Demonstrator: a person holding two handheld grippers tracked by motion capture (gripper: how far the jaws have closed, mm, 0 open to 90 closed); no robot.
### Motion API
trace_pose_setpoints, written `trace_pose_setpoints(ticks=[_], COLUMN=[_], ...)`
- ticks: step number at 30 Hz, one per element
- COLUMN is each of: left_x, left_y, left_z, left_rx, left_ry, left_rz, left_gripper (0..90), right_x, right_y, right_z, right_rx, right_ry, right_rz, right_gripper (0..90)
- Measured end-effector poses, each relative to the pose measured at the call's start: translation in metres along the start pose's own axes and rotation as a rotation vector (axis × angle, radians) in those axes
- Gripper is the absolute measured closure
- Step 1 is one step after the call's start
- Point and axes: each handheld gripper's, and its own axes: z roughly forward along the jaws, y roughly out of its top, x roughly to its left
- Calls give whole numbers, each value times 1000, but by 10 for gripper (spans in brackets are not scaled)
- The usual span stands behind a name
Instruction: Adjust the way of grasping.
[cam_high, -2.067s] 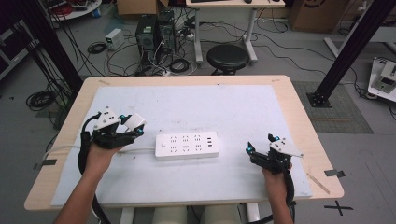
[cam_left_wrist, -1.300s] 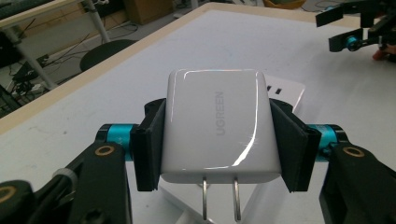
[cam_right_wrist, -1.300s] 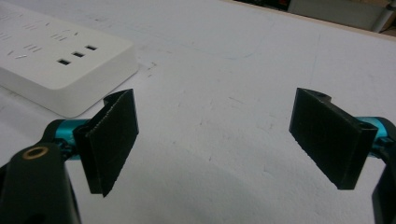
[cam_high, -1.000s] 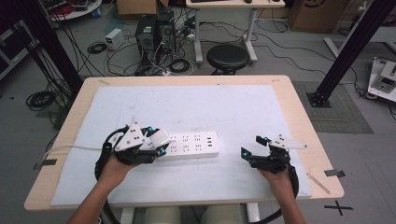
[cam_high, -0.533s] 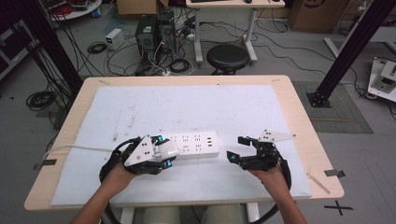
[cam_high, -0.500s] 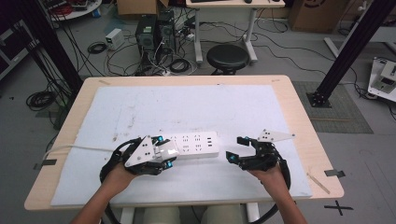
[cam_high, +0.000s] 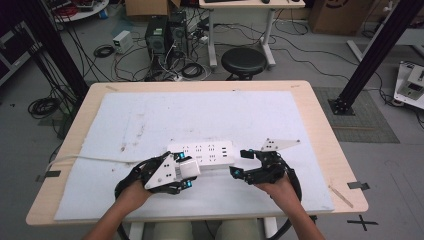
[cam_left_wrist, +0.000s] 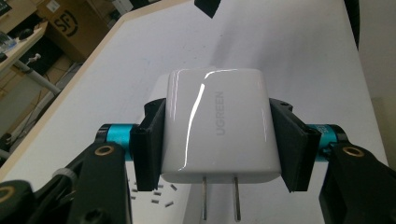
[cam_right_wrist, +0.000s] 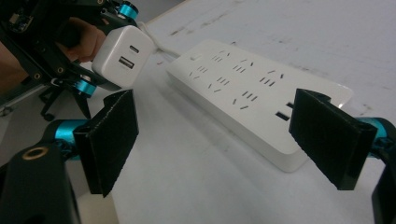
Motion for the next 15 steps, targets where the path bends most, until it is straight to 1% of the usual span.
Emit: trace_pose_setpoints(ticks=[3,5,9,15], left_x=[-4,-6,-11,-16], left_y=[2,4,10,16], left_z=[5,9,15,24], left_rx=[-4,-7,-7,-9], left_ry=[2,0,16,17], left_rz=[31,48,101,145], left_gripper=[425,425,425,425], right_x=[3,4,7,10], right_y=[3,4,7,11], right_z=[4,7,15,24], right_rx=[21,28,56,83], right_ry=[22,47,84,138], right_rz=[16,19,39,49], right_gripper=[161,161,161,161])
